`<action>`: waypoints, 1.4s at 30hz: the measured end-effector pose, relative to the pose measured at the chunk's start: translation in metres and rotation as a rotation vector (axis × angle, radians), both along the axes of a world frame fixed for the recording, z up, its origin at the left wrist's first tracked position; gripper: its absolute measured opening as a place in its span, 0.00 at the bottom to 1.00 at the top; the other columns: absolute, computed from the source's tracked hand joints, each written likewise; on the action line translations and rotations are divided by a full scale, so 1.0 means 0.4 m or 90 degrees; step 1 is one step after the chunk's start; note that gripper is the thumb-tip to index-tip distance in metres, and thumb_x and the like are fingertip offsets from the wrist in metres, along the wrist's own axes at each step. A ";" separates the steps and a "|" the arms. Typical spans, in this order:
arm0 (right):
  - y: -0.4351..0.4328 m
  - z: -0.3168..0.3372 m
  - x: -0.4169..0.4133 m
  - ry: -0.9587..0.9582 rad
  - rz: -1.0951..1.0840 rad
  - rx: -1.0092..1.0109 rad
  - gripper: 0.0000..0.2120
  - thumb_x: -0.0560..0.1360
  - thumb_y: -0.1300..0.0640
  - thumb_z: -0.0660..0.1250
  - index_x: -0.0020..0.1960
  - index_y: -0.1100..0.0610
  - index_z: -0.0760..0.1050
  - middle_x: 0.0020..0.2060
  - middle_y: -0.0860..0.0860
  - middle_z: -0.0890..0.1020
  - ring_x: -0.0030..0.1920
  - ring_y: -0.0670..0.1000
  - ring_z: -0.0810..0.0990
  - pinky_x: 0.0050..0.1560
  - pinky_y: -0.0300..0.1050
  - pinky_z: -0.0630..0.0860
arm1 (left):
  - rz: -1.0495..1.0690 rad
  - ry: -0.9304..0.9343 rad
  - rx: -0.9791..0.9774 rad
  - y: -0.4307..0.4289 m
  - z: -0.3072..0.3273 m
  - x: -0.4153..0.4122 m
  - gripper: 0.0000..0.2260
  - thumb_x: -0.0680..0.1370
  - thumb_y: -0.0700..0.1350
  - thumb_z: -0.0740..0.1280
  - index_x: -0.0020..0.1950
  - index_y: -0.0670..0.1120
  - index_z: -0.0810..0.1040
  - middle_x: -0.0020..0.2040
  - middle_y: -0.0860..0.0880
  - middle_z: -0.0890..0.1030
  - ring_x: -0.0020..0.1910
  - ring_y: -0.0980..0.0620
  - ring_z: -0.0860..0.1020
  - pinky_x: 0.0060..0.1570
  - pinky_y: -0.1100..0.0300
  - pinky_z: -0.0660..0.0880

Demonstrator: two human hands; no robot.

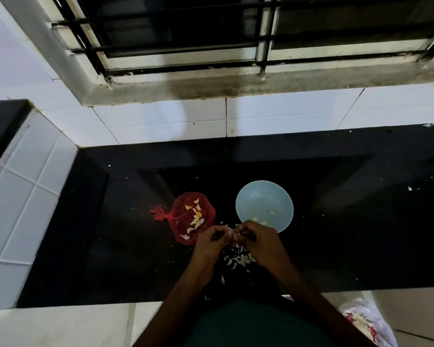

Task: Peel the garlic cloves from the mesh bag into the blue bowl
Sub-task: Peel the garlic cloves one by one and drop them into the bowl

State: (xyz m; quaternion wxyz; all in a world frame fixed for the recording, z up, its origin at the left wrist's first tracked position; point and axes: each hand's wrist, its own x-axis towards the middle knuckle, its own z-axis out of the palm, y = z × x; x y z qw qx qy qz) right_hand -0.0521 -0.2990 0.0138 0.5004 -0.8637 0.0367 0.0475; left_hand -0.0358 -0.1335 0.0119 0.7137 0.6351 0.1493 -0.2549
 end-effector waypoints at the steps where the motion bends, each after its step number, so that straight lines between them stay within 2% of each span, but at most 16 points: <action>1: -0.005 -0.001 -0.001 0.004 -0.016 0.005 0.03 0.74 0.58 0.76 0.47 0.54 0.84 0.39 0.45 0.86 0.41 0.41 0.84 0.46 0.49 0.82 | -0.002 -0.004 0.000 -0.002 0.000 -0.001 0.05 0.79 0.41 0.70 0.53 0.41 0.82 0.50 0.42 0.86 0.48 0.49 0.84 0.55 0.53 0.80; 4: -0.015 -0.002 -0.008 -0.009 -0.024 0.009 0.05 0.72 0.62 0.76 0.42 0.52 0.84 0.37 0.43 0.86 0.40 0.40 0.84 0.44 0.50 0.82 | 0.009 -0.031 0.009 0.000 -0.002 0.000 0.07 0.78 0.38 0.71 0.55 0.38 0.81 0.49 0.40 0.86 0.48 0.47 0.84 0.51 0.56 0.81; 6: -0.013 -0.001 -0.014 -0.032 0.006 0.001 0.05 0.73 0.60 0.75 0.43 0.50 0.84 0.38 0.41 0.85 0.41 0.40 0.84 0.44 0.47 0.82 | -0.005 -0.074 0.040 0.003 0.002 0.003 0.07 0.78 0.37 0.71 0.54 0.36 0.80 0.47 0.40 0.86 0.45 0.47 0.85 0.47 0.58 0.81; 8: -0.014 -0.002 -0.018 -0.066 0.040 -0.041 0.01 0.75 0.54 0.72 0.45 0.49 0.82 0.40 0.43 0.84 0.41 0.41 0.83 0.43 0.46 0.81 | -0.023 -0.108 0.076 0.005 0.009 0.002 0.07 0.78 0.38 0.72 0.54 0.37 0.80 0.46 0.42 0.87 0.42 0.47 0.85 0.44 0.59 0.81; 9: -0.013 -0.002 -0.018 -0.083 0.048 -0.066 0.02 0.76 0.52 0.70 0.46 0.48 0.81 0.40 0.44 0.83 0.41 0.42 0.81 0.43 0.47 0.80 | -0.031 -0.115 0.089 0.004 0.013 0.002 0.07 0.78 0.39 0.73 0.54 0.38 0.80 0.46 0.43 0.87 0.41 0.48 0.85 0.43 0.59 0.81; 13: -0.021 -0.004 -0.006 -0.091 -0.005 -0.100 0.03 0.77 0.53 0.66 0.45 0.49 0.78 0.41 0.45 0.81 0.42 0.43 0.80 0.45 0.50 0.79 | -0.057 -0.107 0.105 0.000 0.021 -0.005 0.09 0.78 0.41 0.73 0.56 0.42 0.79 0.46 0.46 0.87 0.38 0.50 0.84 0.40 0.62 0.80; 16: -0.043 -0.014 0.002 -0.048 0.004 -0.033 0.05 0.80 0.53 0.66 0.51 0.49 0.81 0.48 0.43 0.84 0.45 0.42 0.83 0.49 0.51 0.81 | -0.051 -0.103 0.107 0.005 0.020 -0.002 0.09 0.78 0.42 0.72 0.57 0.43 0.79 0.46 0.46 0.86 0.37 0.50 0.84 0.39 0.61 0.80; 19: -0.047 -0.007 -0.012 -0.006 0.067 0.092 0.10 0.77 0.57 0.74 0.58 0.50 0.82 0.52 0.43 0.84 0.51 0.44 0.84 0.53 0.48 0.82 | -0.040 -0.088 0.052 0.005 0.021 0.002 0.09 0.79 0.42 0.71 0.57 0.41 0.78 0.48 0.45 0.87 0.40 0.49 0.84 0.39 0.60 0.80; 22: -0.038 0.002 -0.015 -0.018 0.024 0.178 0.09 0.72 0.60 0.78 0.52 0.54 0.84 0.47 0.48 0.85 0.48 0.49 0.86 0.51 0.50 0.83 | -0.050 -0.081 0.027 -0.001 0.026 -0.002 0.09 0.79 0.42 0.71 0.58 0.40 0.78 0.49 0.43 0.86 0.45 0.47 0.85 0.43 0.59 0.81; 24: -0.035 0.003 -0.011 -0.011 -0.008 0.228 0.07 0.71 0.61 0.78 0.47 0.56 0.84 0.44 0.52 0.86 0.46 0.51 0.86 0.50 0.51 0.83 | -0.046 -0.081 0.004 -0.008 0.030 -0.006 0.10 0.79 0.42 0.71 0.58 0.39 0.78 0.49 0.42 0.86 0.44 0.46 0.85 0.43 0.58 0.81; 27: -0.028 0.006 -0.012 -0.006 -0.013 0.257 0.06 0.71 0.64 0.78 0.43 0.58 0.82 0.41 0.54 0.85 0.43 0.52 0.86 0.46 0.45 0.82 | -0.037 -0.092 0.008 -0.018 0.031 -0.006 0.08 0.80 0.39 0.70 0.56 0.38 0.78 0.48 0.41 0.86 0.44 0.42 0.85 0.46 0.52 0.83; 30: -0.022 0.010 -0.011 -0.028 -0.040 0.206 0.08 0.70 0.67 0.77 0.41 0.57 0.81 0.40 0.51 0.84 0.42 0.49 0.85 0.45 0.41 0.81 | -0.036 -0.123 0.025 -0.018 0.032 -0.002 0.06 0.79 0.38 0.71 0.55 0.39 0.79 0.46 0.41 0.87 0.45 0.39 0.86 0.49 0.47 0.83; 36: -0.039 0.008 -0.003 -0.119 -0.056 0.071 0.10 0.71 0.69 0.75 0.40 0.55 0.80 0.40 0.46 0.83 0.43 0.45 0.83 0.45 0.33 0.76 | -0.076 -0.148 0.030 -0.019 0.049 -0.006 0.09 0.75 0.40 0.75 0.55 0.41 0.83 0.48 0.44 0.88 0.48 0.43 0.87 0.53 0.53 0.82; 40: -0.044 0.001 -0.002 -0.167 -0.010 0.032 0.09 0.72 0.67 0.73 0.42 0.54 0.79 0.41 0.45 0.81 0.45 0.45 0.82 0.46 0.40 0.77 | -0.067 -0.153 0.010 -0.018 0.052 -0.011 0.08 0.76 0.40 0.74 0.54 0.40 0.83 0.48 0.42 0.87 0.48 0.41 0.86 0.52 0.54 0.82; 42: -0.041 0.001 -0.001 -0.178 0.003 0.041 0.04 0.74 0.62 0.69 0.43 0.54 0.79 0.42 0.45 0.81 0.45 0.46 0.81 0.46 0.41 0.77 | -0.055 -0.151 -0.004 -0.020 0.051 -0.010 0.07 0.77 0.39 0.73 0.55 0.40 0.82 0.49 0.41 0.87 0.48 0.39 0.86 0.51 0.53 0.83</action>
